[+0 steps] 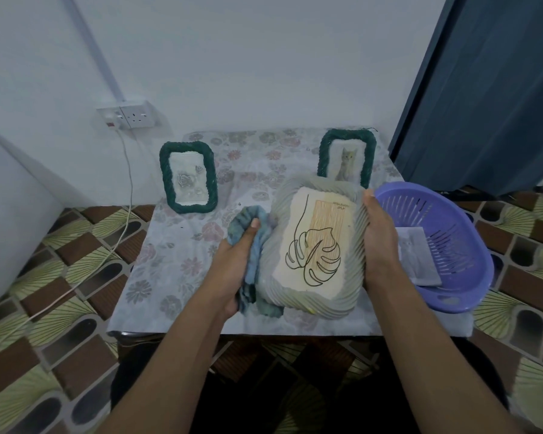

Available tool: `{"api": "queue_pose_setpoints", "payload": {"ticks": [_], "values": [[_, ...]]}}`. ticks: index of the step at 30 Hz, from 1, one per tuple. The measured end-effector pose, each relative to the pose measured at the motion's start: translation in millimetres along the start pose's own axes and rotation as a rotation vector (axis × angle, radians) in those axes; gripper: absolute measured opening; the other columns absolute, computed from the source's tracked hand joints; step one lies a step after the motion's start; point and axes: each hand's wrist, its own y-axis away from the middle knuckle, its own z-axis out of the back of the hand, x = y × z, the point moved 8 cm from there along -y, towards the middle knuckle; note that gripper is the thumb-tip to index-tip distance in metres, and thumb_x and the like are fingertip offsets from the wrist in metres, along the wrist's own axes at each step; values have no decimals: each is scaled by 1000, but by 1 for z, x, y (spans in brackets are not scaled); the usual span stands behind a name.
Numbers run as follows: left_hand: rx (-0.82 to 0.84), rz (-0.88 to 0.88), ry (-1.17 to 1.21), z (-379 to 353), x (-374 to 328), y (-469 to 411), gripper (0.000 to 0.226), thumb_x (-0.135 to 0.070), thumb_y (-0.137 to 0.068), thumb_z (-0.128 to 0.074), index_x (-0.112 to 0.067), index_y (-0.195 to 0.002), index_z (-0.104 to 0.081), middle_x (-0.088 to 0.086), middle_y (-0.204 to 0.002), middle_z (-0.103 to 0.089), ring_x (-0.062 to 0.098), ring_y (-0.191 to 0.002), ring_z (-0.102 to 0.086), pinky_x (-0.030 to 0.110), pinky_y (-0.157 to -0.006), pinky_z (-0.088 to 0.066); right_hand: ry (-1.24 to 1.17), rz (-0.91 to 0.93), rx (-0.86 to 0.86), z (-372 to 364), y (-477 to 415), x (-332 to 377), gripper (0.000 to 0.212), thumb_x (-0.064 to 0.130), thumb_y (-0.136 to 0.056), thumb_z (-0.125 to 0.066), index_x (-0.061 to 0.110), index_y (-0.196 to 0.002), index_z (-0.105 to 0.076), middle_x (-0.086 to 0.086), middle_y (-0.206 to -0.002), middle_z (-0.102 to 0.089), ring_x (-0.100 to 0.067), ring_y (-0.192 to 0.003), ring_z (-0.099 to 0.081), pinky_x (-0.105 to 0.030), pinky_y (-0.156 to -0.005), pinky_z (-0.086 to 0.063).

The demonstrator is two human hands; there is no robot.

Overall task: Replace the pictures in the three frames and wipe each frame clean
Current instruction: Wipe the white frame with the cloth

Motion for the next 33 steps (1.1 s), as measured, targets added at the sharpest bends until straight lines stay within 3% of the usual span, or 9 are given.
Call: {"api": "queue_pose_setpoints", "payload": {"ticks": [4,7,11,14,18,20,22,27,33], "values": [[83,161,177,12,12,0,39,-49,-90,-57,-15,-100,-73,9,-95,-76,19,-78,-74,30,-64,-58,-91,-18,30,1,-2,6,40,36,-105,-41,9,-107,-71,-15,-110,-74,-32,-104,-70,-45,-92,-56],[87,202,214,19,9,2,52,-65,-87,-47,-21,-75,-71,-3,-57,-66,11,-41,-59,19,-37,-45,-115,-21,31,4,-3,6,40,35,-105,-42,9,-107,-71,-14,-109,-74,-31,-103,-70,-46,-93,-55],[88,96,225,17,0,-5,48,-62,-97,-34,-22,-95,-60,-12,-61,-71,4,-55,-68,21,-51,-57,-85,-19,33,3,0,6,41,35,-106,-40,7,-116,-69,-14,-109,-74,-30,-102,-71,-43,-89,-58],[245,89,143,3,-1,-5,85,-64,-95,-24,13,-117,-54,-1,-53,-65,8,-46,-61,21,-49,-52,-24,22,27,-2,3,9,40,30,-106,-40,4,-114,-69,-14,-106,-75,-30,-101,-71,-42,-88,-58],[208,-128,-10,-12,-16,-5,35,-41,-86,-59,-10,-98,-71,8,-87,-75,20,-85,-71,27,-73,-57,51,64,42,-12,7,11,36,28,-107,-41,12,-98,-72,-4,-92,-77,-20,-90,-73,-34,-82,-59],[73,-216,-123,-11,-18,-7,26,-42,-85,-65,-18,-86,-73,7,-81,-74,21,-80,-70,33,-72,-56,81,59,31,-15,6,7,32,30,-106,-45,13,-99,-71,-2,-91,-77,-17,-91,-72,-31,-79,-58],[-50,-242,-212,-7,-19,-6,32,-47,-90,-62,-21,-75,-72,11,-70,-71,19,-66,-67,32,-63,-53,117,41,1,-16,3,0,37,40,-101,-52,10,-116,-68,-6,-108,-74,-20,-103,-70,-34,-88,-57],[-196,-210,-332,2,-21,-5,51,-57,-94,-47,-22,-59,-60,-3,-48,-58,10,-47,-55,26,-50,-43,137,-34,6,-12,-2,-21,104,86,-54,-70,20,-134,-59,-3,-132,-63,-23,-121,-61,-50,-108,-45],[-165,-170,-266,5,-10,-6,46,-48,-98,-47,-17,-67,-62,-2,-49,-59,11,-46,-57,20,-44,-44,115,-30,1,-15,-1,-15,80,69,-72,-64,15,-131,-61,-7,-126,-67,-23,-114,-65,-48,-104,-49]]}}
